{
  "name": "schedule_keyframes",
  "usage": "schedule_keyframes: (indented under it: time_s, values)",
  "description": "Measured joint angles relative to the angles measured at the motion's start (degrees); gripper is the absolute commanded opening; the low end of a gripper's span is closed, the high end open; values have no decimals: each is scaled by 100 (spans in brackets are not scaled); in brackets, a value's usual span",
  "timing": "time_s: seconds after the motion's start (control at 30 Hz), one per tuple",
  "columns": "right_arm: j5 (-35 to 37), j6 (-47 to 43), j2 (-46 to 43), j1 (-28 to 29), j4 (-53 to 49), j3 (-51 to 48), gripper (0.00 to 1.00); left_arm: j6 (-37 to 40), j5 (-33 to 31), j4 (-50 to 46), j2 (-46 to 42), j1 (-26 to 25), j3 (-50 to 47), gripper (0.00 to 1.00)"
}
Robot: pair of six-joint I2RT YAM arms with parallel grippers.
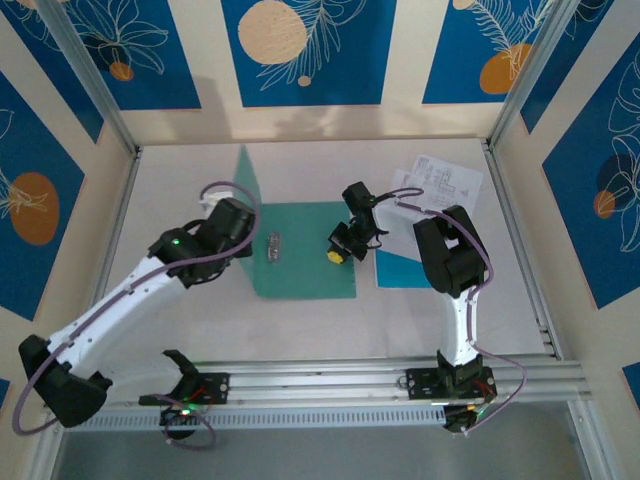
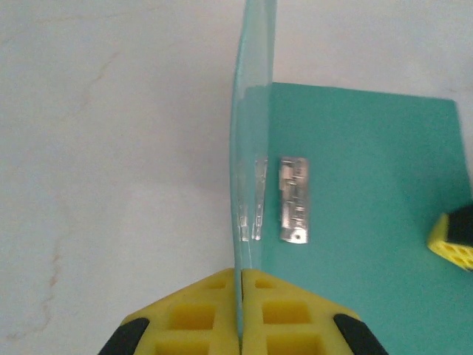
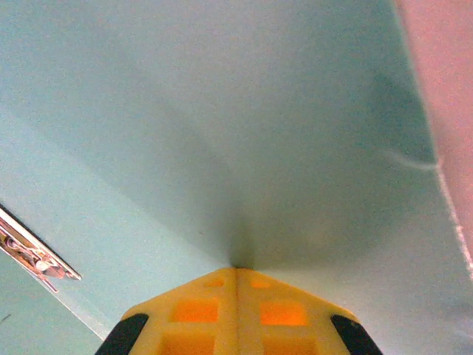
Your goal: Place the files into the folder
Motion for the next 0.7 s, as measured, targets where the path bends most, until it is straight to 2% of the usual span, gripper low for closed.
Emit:
schedule_keyframes:
  time_s: [0.13, 0.23, 0.4, 0.5, 0.7]
  values:
    - [-24, -7, 0, -9, -70, 4, 0, -232, 160, -490, -197, 752, -208, 9]
    - [-26, -7, 0, -9, -92, 11, 0, -302, 501, -752, -164, 1432, -328, 19]
    - [-26, -7, 0, -9, -138, 22, 0, -417, 1137, -1012, 177, 2535, -511, 58]
    - [-24, -9, 0, -9, -181, 35, 0, -501, 1314, -1137, 396, 2881, -522, 75]
    - [-33, -7, 0, -9, -216, 42, 0, -678, 1283, -1473, 437, 3130, -46, 77]
